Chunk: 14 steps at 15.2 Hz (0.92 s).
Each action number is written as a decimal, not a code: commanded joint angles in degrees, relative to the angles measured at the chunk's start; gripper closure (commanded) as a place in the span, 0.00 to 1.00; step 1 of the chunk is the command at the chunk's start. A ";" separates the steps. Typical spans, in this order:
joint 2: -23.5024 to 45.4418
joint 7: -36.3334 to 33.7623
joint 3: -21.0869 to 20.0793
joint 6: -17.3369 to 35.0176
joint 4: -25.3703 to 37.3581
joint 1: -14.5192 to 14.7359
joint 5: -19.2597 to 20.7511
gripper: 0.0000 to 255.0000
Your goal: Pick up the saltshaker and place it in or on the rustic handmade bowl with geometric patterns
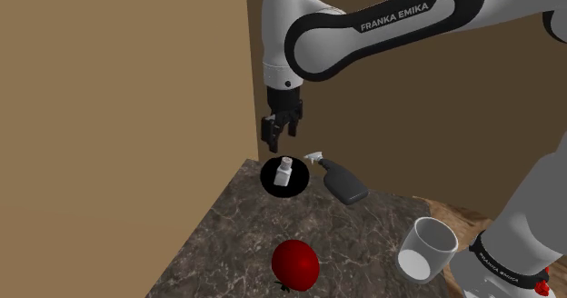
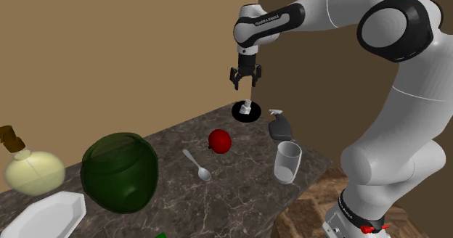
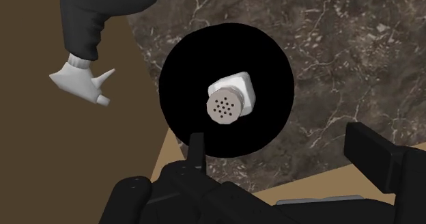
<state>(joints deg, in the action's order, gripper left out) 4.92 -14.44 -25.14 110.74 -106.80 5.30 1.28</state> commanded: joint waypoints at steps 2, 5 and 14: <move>0.00 0.00 0.00 0.00 0.00 0.00 0.00 0.00; -0.79 0.27 0.00 -5.62 4.90 -0.08 -0.39 0.00; -0.88 0.30 -0.01 -7.12 6.33 -0.08 -0.43 0.00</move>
